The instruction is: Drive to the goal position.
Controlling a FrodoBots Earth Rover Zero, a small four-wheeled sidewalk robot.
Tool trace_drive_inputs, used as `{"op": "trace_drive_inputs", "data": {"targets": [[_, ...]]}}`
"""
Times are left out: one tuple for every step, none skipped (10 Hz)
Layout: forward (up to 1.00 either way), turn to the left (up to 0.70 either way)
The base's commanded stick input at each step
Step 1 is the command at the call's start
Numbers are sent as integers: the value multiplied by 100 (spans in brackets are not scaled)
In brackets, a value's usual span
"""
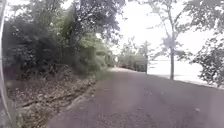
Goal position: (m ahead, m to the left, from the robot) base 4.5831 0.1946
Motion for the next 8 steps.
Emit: {"op": "trace_drive_inputs", "data": {"targets": [[70, -3], [70, -13], [70, -29], [70, -30], [70, -8], [70, -2], [70, 0], [70, 0]]}}
